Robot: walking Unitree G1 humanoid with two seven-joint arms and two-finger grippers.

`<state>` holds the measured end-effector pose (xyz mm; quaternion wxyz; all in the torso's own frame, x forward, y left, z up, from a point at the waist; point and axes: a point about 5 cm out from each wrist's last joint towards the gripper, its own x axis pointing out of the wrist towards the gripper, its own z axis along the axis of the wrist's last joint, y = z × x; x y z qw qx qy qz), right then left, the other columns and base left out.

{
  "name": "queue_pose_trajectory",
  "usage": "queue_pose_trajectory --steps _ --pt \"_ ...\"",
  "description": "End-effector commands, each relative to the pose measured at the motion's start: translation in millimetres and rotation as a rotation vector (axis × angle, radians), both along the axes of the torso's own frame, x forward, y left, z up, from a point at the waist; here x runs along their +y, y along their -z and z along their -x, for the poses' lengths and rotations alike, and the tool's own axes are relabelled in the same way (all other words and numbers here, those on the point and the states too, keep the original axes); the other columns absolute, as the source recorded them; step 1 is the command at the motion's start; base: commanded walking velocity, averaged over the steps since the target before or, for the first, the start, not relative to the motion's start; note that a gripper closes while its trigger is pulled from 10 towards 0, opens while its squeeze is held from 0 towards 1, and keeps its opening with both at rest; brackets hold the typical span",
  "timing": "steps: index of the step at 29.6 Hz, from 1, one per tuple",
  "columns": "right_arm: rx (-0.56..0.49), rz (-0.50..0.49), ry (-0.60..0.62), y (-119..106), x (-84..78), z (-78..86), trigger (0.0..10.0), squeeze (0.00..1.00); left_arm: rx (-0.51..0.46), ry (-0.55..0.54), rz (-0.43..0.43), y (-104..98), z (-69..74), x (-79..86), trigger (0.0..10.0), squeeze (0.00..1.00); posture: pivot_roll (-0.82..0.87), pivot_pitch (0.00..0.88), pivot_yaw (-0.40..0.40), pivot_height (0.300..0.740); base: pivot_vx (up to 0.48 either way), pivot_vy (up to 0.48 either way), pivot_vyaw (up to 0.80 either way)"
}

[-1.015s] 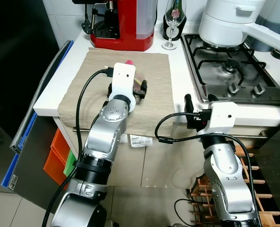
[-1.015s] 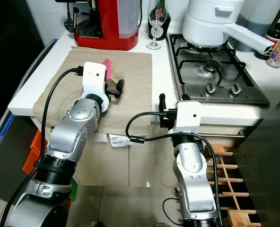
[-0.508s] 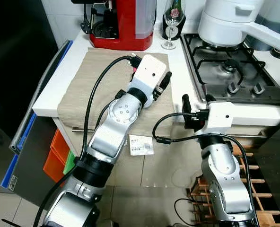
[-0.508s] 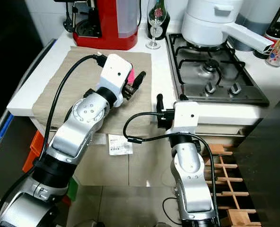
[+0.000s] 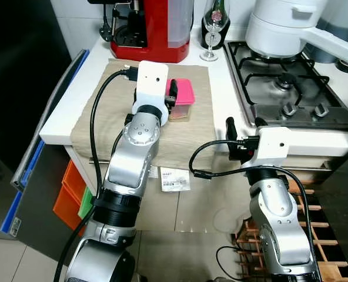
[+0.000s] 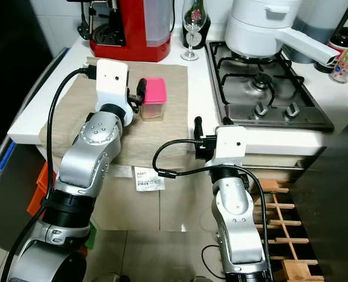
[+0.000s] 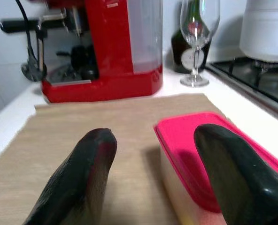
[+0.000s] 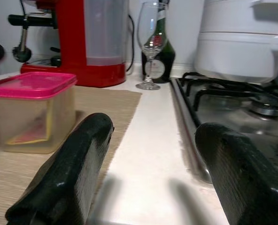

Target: Restocking fridge

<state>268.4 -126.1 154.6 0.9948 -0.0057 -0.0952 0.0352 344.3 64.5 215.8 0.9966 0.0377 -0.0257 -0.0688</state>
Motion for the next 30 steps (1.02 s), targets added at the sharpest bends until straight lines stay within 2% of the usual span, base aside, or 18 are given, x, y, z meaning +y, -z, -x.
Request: queue_pose_trajectory --steps 1,6,10,12,13,14,15,16,17,18,19,21,22,24,25,28,30 --pt "-0.015 0.009 -0.007 -6 2.2 -1.6 10.0 0.00 0.003 0.021 -0.005 -2 0.1 -8.5 10.0 1.00 -0.11 0.029 0.009 0.740 0.000 0.000 0.00" --pt "-0.019 0.011 -0.007 -7 2.0 -2.5 10.0 0.00 -0.007 0.054 -0.003 -7 -1.8 -23.3 10.0 1.00 -0.12 0.029 0.007 0.740 0.000 0.000 0.00" --pt "-0.039 -0.002 -0.002 -11 0.4 -4.1 10.0 0.00 -0.023 0.042 0.009 -9 -1.1 -19.0 10.0 1.00 -0.12 0.020 0.008 0.740 0.000 0.000 0.00" --pt "-0.066 -0.039 -0.006 -18 1.4 -6.4 10.0 0.00 -0.055 0.014 0.015 -14 -1.0 -9.9 10.0 1.00 -0.12 0.020 0.008 0.740 0.000 0.000 0.00" --pt "-0.077 -0.032 -0.005 -22 3.0 -9.9 10.0 0.00 -0.086 -0.016 0.009 -17 -0.6 -0.2 10.0 1.00 -0.12 0.015 0.006 0.740 0.000 0.000 0.00" --pt "-0.077 -0.032 -0.005 -22 3.0 -9.9 10.0 0.00 -0.086 -0.016 0.009 -17 -0.6 -0.2 10.0 1.00 -0.12 0.015 0.006 0.740 0.000 0.000 0.00" --pt "-0.087 -0.051 -0.023 -31 8.9 -18.0 10.0 0.00 -0.175 -0.100 -0.024 -27 2.8 29.9 10.0 1.00 -0.11 0.011 0.003 0.740 0.000 0.000 0.00" --pt "-0.087 -0.051 -0.023 -31 8.9 -18.0 10.0 0.00 -0.175 -0.100 -0.024 -27 2.8 29.9 10.0 1.00 -0.11 0.011 0.003 0.740 0.000 0.000 0.00" --pt "-0.087 -0.061 -0.028 -34 10.2 -21.5 10.0 0.00 -0.200 -0.135 -0.033 -30 5.5 42.7 10.0 1.00 -0.09 0.005 0.002 0.740 0.000 0.000 0.00" --pt "-0.085 -0.070 -0.032 -35 10.7 -23.4 10.0 1.00 -0.211 -0.153 -0.038 -31 7.3 49.8 10.0 1.00 -0.09 0.005 0.002 0.740 0.000 0.000 0.00" --pt "-0.085 -0.070 -0.032 -35 10.7 -23.4 10.0 1.00 -0.211 -0.153 -0.038 -31 7.3 49.8 10.0 1.00 -0.09 0.005 0.002 0.740 0.000 0.000 0.00" --pt "-0.057 -0.146 -0.053 -34 17.0 -32.4 10.0 1.00 -0.212 -0.200 -0.086 -24 18.1 76.6 10.0 1.00 -0.04 0.000 -0.002 0.740 0.000 0.000 0.00" --pt "-0.015 -0.198 -0.072 -29 22.0 -39.6 10.0 1.00 -0.187 -0.212 -0.106 -15 30.7 93.2 10.0 0.00 0.00 0.000 -0.013 0.740 0.000 0.000 0.00" --pt "-0.004 -0.206 -0.075 -27 22.7 -41.0 10.0 1.00 -0.177 -0.212 -0.104 -12 33.5 95.6 10.0 0.00 0.00 0.000 -0.013 0.740 0.000 0.000 0.00" --pt "0.039 -0.225 -0.079 -19 29.8 -45.6 10.0 1.00 -0.103 -0.160 -0.072 5 42.2 98.4 10.0 0.00 0.03 0.000 -0.026 0.740 0.000 0.000 0.00" --pt "0.060 -0.216 -0.107 -16 40.5 -48.0 10.0 1.00 -0.087 -0.096 -0.067 15 53.0 92.1 10.0 0.00 0.05 0.000 -0.032 0.740 0.000 0.000 0.00" --pt "0.061 -0.202 -0.127 -17 46.8 -49.2 10.0 1.00 -0.049 -0.046 -0.012 22 57.8 84.8 10.0 0.00 0.06 0.000 -0.033 0.740 0.000 0.000 0.00"
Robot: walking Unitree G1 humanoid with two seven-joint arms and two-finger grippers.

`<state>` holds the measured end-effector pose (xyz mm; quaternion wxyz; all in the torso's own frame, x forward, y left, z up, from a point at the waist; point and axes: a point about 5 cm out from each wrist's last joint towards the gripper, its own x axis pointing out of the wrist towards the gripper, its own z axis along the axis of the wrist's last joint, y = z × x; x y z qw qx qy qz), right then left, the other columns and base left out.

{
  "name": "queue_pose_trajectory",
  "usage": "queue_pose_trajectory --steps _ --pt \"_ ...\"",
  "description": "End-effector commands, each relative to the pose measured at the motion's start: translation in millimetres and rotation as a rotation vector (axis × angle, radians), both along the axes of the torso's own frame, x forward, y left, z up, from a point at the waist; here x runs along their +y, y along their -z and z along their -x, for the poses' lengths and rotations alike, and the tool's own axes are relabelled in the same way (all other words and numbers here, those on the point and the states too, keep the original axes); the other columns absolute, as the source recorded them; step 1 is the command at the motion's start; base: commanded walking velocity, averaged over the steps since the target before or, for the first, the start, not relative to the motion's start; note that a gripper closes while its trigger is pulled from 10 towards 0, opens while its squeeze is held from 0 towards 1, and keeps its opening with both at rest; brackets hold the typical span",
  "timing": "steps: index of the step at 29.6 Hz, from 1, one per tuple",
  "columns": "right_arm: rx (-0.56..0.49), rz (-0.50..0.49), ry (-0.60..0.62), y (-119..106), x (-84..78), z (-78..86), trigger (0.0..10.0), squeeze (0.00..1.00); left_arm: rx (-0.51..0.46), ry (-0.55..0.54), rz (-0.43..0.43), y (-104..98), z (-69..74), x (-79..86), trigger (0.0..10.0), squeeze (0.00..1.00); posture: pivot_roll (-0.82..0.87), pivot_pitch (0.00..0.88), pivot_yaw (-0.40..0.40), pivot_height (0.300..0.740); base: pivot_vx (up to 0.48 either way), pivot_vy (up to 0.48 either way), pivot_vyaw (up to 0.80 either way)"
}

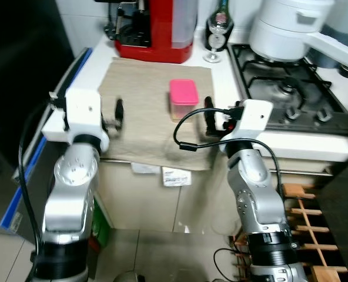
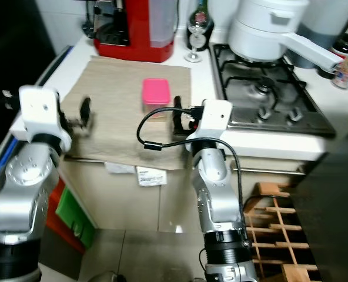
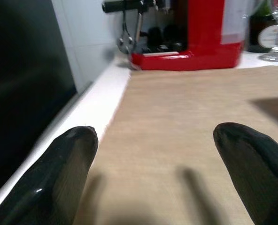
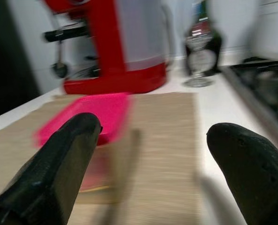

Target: Restocking fridge

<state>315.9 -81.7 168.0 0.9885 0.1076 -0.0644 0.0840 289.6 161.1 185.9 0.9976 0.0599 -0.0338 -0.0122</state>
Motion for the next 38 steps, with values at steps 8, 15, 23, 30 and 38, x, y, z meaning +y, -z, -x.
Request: queue_pose_trajectory --steps 8,15,23,30,38 --pt "-0.057 0.059 -0.041 -9 16.4 -5.8 10.0 1.00 -0.002 0.152 -0.002 -4 11.6 -19.7 10.0 0.00 0.08 0.000 -0.031 0.740 0.000 0.000 0.00" --pt "-0.064 0.131 -0.024 -10 19.9 -11.6 10.0 1.00 0.012 0.154 0.003 -2 13.6 -20.6 10.0 0.00 0.07 0.000 -0.036 0.740 0.000 0.000 0.00" --pt "-0.074 0.111 -0.041 -27 29.9 -19.7 10.0 0.00 0.026 0.167 0.015 1 15.8 -27.5 10.0 0.00 0.06 0.003 -0.044 0.740 0.000 0.000 0.00" --pt "0.004 0.072 -0.036 -20 36.2 -23.2 10.0 0.00 0.029 0.172 0.020 2 15.7 -30.0 10.0 0.00 0.05 0.013 -0.042 0.740 0.000 0.000 0.00" --pt "0.035 0.076 -0.043 -21 42.8 -28.0 10.0 0.00 0.039 0.186 0.019 3 16.5 -32.9 10.0 0.00 0.04 0.021 -0.037 0.740 0.000 0.000 0.00"
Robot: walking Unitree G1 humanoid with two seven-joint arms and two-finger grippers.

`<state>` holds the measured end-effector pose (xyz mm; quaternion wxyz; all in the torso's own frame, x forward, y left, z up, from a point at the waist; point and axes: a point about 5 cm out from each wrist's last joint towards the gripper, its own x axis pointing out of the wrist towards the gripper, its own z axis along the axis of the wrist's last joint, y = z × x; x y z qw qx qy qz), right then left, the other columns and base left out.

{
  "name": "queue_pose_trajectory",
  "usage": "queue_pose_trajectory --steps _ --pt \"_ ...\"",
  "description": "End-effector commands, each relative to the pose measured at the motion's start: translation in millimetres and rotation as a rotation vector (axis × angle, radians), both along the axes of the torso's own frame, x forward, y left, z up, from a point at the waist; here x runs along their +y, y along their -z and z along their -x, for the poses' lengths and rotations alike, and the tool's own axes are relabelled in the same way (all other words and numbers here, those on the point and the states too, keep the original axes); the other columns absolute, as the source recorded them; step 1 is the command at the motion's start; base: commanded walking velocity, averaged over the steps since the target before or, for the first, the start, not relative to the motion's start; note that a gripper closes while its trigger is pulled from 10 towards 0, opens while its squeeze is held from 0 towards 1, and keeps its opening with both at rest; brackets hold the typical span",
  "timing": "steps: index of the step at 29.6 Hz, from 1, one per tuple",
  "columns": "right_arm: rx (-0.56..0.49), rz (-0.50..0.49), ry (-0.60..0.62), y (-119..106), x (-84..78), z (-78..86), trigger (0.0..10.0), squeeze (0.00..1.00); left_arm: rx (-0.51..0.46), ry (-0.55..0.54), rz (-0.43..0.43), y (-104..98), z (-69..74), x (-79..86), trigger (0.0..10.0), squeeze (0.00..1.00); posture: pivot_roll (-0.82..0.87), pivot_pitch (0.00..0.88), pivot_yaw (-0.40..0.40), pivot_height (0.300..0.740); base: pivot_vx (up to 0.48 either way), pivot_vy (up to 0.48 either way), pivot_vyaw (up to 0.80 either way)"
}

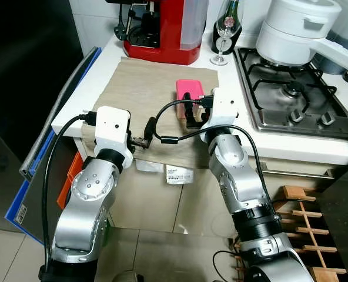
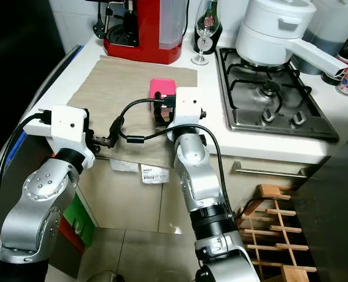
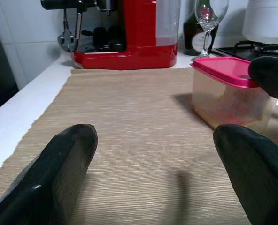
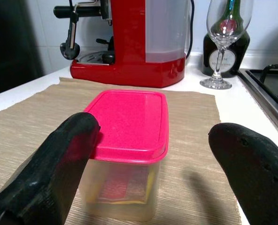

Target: Restocking fridge

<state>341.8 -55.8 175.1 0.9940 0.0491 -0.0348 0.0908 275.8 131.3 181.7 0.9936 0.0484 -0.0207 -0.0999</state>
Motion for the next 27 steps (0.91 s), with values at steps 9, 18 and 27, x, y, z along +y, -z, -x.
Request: queue_pose_trajectory --steps 9,18,27 --pt "-0.067 -0.081 -0.095 -27 28.8 0.7 10.0 1.00 0.000 0.009 0.000 -2 2.4 -3.0 10.0 0.00 0.05 0.023 -0.039 0.740 0.000 0.000 0.00" --pt "-0.060 -0.106 -0.131 -28 35.3 0.2 10.0 1.00 -0.014 0.071 0.027 -3 4.6 -10.5 10.0 0.00 0.05 0.024 -0.042 0.740 0.000 0.000 0.00" --pt "-0.052 -0.108 -0.142 -29 38.9 -1.0 10.0 1.00 -0.050 0.186 -0.017 -1 8.7 -18.9 10.0 0.00 0.05 0.026 -0.045 0.740 0.000 0.000 0.00"
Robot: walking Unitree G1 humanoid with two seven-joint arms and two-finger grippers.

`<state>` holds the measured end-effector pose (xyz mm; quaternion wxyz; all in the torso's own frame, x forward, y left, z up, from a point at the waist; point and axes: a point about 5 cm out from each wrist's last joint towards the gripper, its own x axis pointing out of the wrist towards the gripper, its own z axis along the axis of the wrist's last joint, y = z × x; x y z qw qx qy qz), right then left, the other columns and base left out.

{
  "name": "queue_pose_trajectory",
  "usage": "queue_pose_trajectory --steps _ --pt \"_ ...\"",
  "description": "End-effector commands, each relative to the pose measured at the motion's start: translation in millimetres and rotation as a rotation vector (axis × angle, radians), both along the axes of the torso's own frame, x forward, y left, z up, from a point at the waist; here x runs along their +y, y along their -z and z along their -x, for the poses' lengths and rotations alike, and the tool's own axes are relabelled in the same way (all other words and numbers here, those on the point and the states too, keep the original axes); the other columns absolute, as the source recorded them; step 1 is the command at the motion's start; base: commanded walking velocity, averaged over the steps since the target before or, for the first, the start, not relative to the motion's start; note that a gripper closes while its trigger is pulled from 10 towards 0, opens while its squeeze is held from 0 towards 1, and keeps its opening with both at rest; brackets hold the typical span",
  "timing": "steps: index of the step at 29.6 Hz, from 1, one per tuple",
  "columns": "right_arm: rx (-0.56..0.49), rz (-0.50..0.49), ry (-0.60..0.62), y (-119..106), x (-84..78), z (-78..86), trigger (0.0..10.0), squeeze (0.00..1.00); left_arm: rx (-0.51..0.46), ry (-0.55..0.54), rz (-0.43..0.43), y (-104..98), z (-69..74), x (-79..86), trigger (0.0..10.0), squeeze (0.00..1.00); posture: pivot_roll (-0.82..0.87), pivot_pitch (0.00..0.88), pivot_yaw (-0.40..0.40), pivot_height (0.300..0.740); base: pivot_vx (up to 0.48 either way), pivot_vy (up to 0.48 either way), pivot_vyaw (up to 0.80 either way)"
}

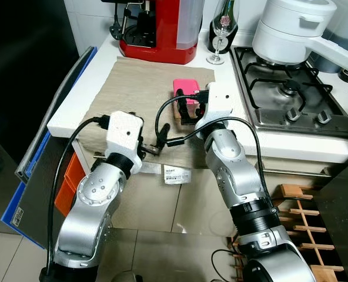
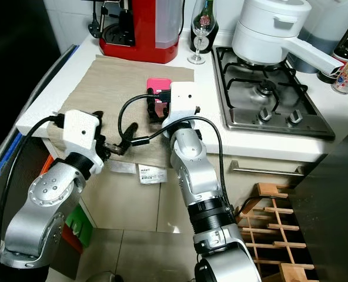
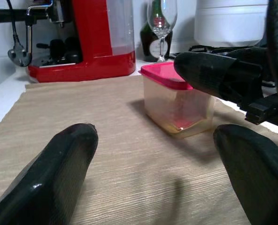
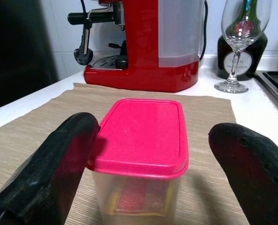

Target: Restocking fridge

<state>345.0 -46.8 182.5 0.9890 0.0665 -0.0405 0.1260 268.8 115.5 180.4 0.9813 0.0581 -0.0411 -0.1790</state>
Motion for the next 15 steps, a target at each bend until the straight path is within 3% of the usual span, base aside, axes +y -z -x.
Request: queue_pose_trajectory --steps 1,6,7,10,11,15 --pt "-0.038 -0.074 -0.070 -21.4 29.8 2.1 10.0 1.00 -0.013 0.025 0.007 -2.5 1.8 -3.0 10.0 0.00 0.05 0.026 -0.045 0.740 0.000 0.000 0.00" --pt "-0.024 -0.068 -0.064 -18.0 29.7 1.3 10.0 1.00 -0.021 0.048 0.024 -3.8 7.0 -3.5 10.0 0.00 0.05 0.029 -0.043 0.740 0.000 0.000 0.00" --pt "-0.019 -0.070 -0.066 -17.3 30.3 1.1 10.0 0.85 -0.022 0.052 0.020 -3.7 8.1 -3.0 10.0 0.00 0.05 0.031 -0.045 0.740 0.000 0.000 0.00" --pt "-0.015 -0.072 -0.070 -16.7 31.1 0.9 10.0 0.85 -0.022 0.055 0.014 -3.5 9.0 -2.4 10.0 0.00 0.05 0.031 -0.045 0.740 0.000 0.000 0.00" --pt "-0.016 -0.076 -0.099 -18.0 36.4 1.9 10.0 0.00 -0.023 0.048 0.012 -3.7 8.5 -0.9 10.0 0.00 0.06 0.032 -0.048 0.740 0.000 0.000 0.00" --pt "-0.016 -0.079 -0.116 -19.1 39.0 2.3 10.0 0.00 -0.024 0.044 0.014 -4.1 8.2 -0.9 10.0 0.00 0.06 0.032 -0.051 0.740 0.000 0.000 0.00"
